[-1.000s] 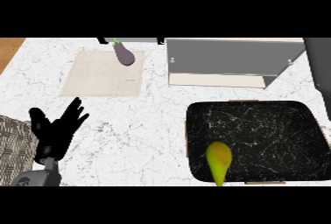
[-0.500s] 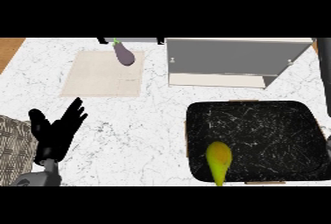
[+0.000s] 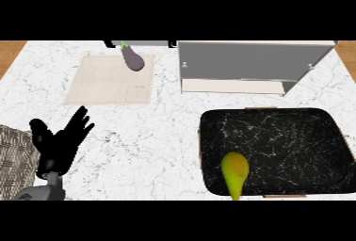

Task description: Pick the tomato from the tray and place it in the tiered shelf

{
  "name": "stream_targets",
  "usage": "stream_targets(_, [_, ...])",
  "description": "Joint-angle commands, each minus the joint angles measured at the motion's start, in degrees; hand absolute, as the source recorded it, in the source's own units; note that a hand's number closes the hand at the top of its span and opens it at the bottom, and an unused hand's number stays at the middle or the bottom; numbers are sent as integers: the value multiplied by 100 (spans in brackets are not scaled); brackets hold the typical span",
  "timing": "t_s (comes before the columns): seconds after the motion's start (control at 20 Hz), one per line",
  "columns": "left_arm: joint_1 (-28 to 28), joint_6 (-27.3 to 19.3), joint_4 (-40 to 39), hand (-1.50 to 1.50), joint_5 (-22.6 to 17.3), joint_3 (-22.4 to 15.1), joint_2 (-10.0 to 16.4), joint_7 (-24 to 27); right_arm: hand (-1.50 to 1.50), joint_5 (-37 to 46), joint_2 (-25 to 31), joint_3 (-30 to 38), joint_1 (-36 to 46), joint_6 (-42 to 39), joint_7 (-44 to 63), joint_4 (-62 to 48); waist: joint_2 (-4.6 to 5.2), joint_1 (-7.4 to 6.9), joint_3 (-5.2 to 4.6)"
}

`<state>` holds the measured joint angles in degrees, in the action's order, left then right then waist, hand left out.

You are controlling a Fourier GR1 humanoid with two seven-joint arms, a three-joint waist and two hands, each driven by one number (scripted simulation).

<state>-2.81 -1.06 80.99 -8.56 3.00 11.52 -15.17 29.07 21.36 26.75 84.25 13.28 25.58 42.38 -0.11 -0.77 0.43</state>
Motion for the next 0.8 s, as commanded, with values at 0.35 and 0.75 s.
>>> stream_targets(0.35, [158, 171, 28, 0, -182, 140, 162, -464, -150, -195, 1380, 663, -390, 437, 215, 151, 13, 61, -39])
stream_targets(0.75, [172, 73, -220, 0, 0, 26, -76, -196, -150, -1204, 2443, 1265, -994, -1009, 264, 388, 8, 114, -41])
